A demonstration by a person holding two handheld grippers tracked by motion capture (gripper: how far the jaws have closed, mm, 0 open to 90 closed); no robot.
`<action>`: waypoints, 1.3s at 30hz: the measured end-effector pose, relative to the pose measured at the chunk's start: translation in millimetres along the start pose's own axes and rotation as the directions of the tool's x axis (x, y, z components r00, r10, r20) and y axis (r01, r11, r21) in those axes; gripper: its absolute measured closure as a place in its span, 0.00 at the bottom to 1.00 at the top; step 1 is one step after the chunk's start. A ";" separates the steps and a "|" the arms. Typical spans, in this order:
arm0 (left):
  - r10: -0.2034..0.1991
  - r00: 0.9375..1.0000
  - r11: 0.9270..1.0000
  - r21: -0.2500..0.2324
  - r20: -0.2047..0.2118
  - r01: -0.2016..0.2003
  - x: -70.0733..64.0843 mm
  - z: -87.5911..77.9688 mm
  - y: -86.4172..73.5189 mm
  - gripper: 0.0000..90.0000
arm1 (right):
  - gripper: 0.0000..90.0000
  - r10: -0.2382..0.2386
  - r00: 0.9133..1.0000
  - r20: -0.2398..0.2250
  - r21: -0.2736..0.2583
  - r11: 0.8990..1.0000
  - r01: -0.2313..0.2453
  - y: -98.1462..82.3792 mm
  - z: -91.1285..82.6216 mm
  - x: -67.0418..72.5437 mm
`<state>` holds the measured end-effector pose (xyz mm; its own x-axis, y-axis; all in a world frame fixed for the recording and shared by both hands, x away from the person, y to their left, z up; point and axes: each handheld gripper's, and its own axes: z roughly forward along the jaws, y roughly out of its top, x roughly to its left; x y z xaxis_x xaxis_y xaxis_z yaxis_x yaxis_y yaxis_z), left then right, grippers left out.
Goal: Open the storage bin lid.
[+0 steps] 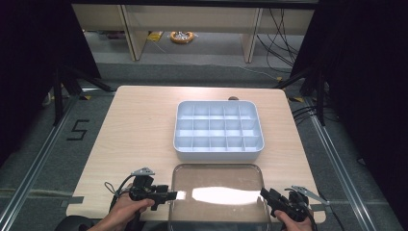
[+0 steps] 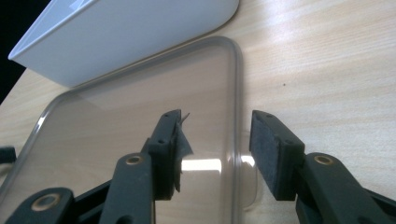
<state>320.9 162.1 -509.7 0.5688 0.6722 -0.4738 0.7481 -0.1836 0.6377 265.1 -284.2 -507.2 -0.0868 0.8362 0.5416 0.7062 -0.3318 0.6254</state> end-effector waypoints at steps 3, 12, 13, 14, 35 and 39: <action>-0.002 1.000 1.000 -0.004 0.005 0.002 0.7 -2.0 0.7 0.42 | 0.59 0.009 1.000 0.013 0.007 1.000 -0.009 0.4 -0.5 0.7; 0.027 1.000 1.000 -0.016 0.007 -0.027 -2.7 -3.8 1.8 0.37 | 0.49 -0.085 0.996 0.009 -0.055 0.995 0.086 3.4 -0.2 -3.3; 0.033 0.999 0.999 -0.019 0.003 -0.033 -3.1 -3.9 2.0 0.37 | 0.48 -0.067 0.998 0.004 -0.054 0.996 0.067 3.5 -2.1 0.7; 0.036 0.999 0.999 -0.024 -0.001 -0.036 -3.4 -3.9 2.0 0.36 | 0.47 -0.063 0.998 0.012 -0.056 0.996 0.064 3.7 -2.8 3.5; 0.090 0.995 0.994 -0.064 0.039 -0.088 -1.8 -9.2 5.3 0.25 | 0.35 -0.220 0.972 0.081 -0.104 0.968 0.227 5.3 -5.3 11.6; 0.094 0.992 0.993 -0.084 0.079 -0.087 -2.1 -11.7 4.7 0.21 | 0.34 -0.242 0.966 0.096 -0.101 0.963 0.251 4.8 -5.8 13.9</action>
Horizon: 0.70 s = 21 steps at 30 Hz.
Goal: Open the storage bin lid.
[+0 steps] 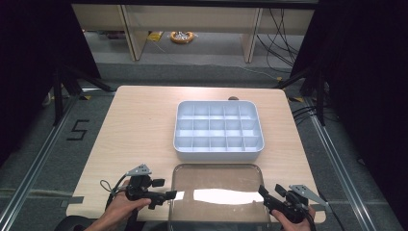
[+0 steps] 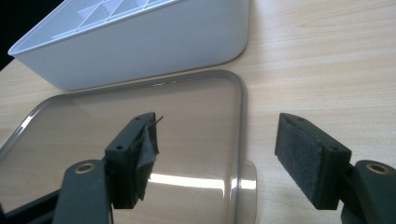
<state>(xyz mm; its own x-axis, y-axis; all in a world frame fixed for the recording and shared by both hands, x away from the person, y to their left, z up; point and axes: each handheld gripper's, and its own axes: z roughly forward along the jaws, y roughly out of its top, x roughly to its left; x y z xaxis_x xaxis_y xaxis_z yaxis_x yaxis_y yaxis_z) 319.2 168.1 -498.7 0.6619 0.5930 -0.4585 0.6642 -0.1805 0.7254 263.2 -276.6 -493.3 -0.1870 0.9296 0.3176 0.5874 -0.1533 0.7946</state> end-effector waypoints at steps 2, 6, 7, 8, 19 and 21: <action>0.004 1.000 1.000 -0.004 0.000 -0.004 -0.2 -2.3 -0.3 0.18 | 0.34 0.006 1.000 -0.019 0.003 1.000 -0.006 0.2 -0.3 1.8; 0.015 1.000 1.000 -0.017 0.005 -0.015 0.1 -6.2 -0.8 0.16 | 0.33 0.001 1.000 -0.016 -0.003 1.000 -0.001 -1.1 -1.3 8.0; 0.015 1.000 1.000 -0.021 0.008 -0.014 0.0 -6.9 -1.0 0.17 | 0.33 -0.023 0.999 -0.023 -0.002 1.000 0.023 -1.0 -1.8 6.8; 0.015 1.000 1.000 -0.024 0.011 -0.014 0.0 -7.3 -1.2 0.17 | 0.33 -0.002 1.000 -0.031 0.007 1.000 0.002 -2.2 -3.8 10.6; 0.018 1.000 1.000 -0.016 0.000 -0.018 0.0 -13.7 -6.0 0.17 | 0.32 -0.030 0.999 -0.034 0.005 1.000 0.030 -7.4 -10.1 13.8; 0.013 1.000 1.000 -0.015 -0.009 -0.013 -0.9 -14.7 -7.4 0.17 | 0.32 -0.024 0.999 -0.048 0.003 1.000 0.024 -8.0 -10.2 14.0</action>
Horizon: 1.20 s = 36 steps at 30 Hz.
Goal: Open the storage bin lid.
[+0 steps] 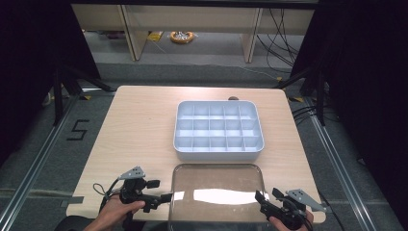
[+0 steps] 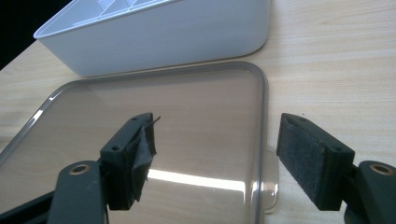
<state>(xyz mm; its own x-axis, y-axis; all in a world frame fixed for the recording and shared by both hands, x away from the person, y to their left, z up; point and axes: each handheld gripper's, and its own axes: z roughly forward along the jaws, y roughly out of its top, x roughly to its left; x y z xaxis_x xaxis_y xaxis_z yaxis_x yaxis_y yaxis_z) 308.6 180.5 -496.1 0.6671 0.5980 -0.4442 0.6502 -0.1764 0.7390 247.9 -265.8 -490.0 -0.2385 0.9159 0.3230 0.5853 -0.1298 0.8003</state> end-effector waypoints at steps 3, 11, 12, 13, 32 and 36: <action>0.002 1.000 1.000 -0.004 0.006 -0.002 0.3 -2.0 -1.5 0.18 | 0.32 0.033 0.999 0.012 0.023 0.999 -0.034 -1.6 -4.1 3.7; -0.010 1.000 1.000 -0.008 0.008 0.010 -1.7 -7.3 -6.5 0.17 | 0.32 -0.022 1.000 0.002 0.005 1.000 0.022 -7.7 -8.8 2.3; -0.010 1.000 1.000 -0.008 0.014 0.010 -1.9 -8.0 -7.2 0.17 | 0.32 0.033 0.999 0.002 0.017 0.999 -0.033 -8.7 -10.8 6.8; -0.014 1.000 1.000 -0.011 0.013 0.014 -2.6 -8.4 -7.9 0.17 | 0.32 -0.008 1.000 0.004 0.014 1.000 0.008 -9.6 -10.5 4.0; -0.019 1.000 1.000 -0.011 0.009 0.019 -9.6 -21.6 -21.4 0.17 | 0.31 0.072 0.997 -0.024 0.007 0.997 -0.072 -26.0 -27.1 7.7; -0.027 0.999 1.000 -0.013 0.019 0.027 -10.2 -21.7 -22.8 0.17 | 0.31 0.049 0.998 -0.026 0.012 0.999 -0.049 -26.5 -28.0 6.9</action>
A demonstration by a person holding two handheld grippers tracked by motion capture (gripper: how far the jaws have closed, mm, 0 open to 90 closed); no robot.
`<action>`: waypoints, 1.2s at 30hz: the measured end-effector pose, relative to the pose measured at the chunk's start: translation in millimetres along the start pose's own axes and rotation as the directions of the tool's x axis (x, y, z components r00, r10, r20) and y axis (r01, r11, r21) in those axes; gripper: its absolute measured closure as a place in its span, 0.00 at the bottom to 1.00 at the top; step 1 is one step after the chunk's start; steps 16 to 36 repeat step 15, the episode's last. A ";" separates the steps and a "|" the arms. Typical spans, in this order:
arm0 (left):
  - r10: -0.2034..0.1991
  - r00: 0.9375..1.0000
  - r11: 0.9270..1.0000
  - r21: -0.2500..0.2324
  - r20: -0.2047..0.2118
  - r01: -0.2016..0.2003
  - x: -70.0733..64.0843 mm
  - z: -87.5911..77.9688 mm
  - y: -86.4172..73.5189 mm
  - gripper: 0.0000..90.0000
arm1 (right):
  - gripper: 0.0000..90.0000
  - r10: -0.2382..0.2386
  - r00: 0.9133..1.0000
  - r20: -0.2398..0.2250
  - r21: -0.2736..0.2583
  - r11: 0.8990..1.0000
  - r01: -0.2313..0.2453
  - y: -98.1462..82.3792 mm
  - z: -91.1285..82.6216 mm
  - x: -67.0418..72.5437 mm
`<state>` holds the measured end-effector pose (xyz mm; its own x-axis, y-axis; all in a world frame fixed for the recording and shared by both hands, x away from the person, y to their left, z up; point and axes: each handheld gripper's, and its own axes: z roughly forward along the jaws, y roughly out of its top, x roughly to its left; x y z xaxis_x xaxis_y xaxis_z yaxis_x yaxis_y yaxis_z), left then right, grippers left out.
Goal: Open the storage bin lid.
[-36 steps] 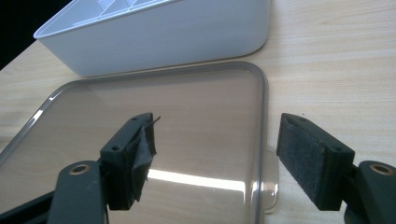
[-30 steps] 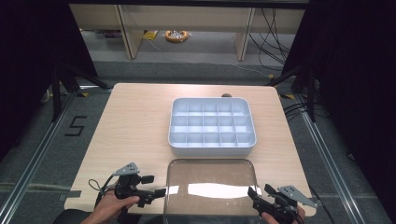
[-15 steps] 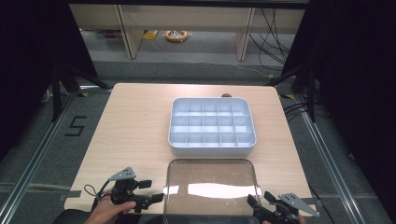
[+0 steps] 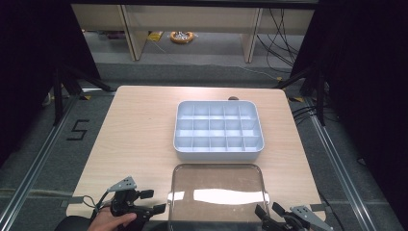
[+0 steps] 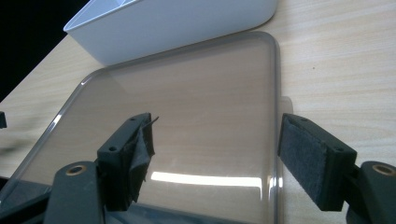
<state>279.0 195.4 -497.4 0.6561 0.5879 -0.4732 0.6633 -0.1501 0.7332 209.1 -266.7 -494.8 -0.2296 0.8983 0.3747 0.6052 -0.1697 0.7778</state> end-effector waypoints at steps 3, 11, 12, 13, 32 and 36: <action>0.002 1.000 1.000 0.000 0.000 -0.002 0.3 -0.7 0.0 0.17 | 0.31 -0.004 1.000 0.007 0.001 1.000 0.004 -0.3 0.5 -0.3; 0.000 1.000 1.000 0.005 -0.001 0.000 -0.1 -0.1 -0.7 0.18 | 0.31 0.044 0.999 -0.004 0.012 0.999 -0.044 -0.2 0.7 0.4; 0.003 1.000 1.000 0.010 0.000 -0.003 0.1 -0.3 -0.7 0.18 | 0.31 0.044 0.999 -0.004 0.012 0.999 -0.044 -0.2 0.7 0.4; 0.003 1.000 1.000 0.015 0.003 -0.003 0.0 -0.3 -0.8 0.18 | 0.31 0.032 0.999 0.006 0.016 0.999 -0.032 0.0 0.0 -0.5; 0.002 1.000 1.000 0.012 0.002 -0.002 -1.1 0.7 -1.3 0.19 | 0.31 0.040 0.999 -0.002 0.012 0.999 -0.040 -0.2 0.5 -1.6; 0.002 1.000 1.000 0.012 0.002 -0.002 -1.1 0.7 -1.3 0.19 | 0.31 0.040 0.999 -0.002 0.012 0.999 -0.040 -0.2 0.5 -1.6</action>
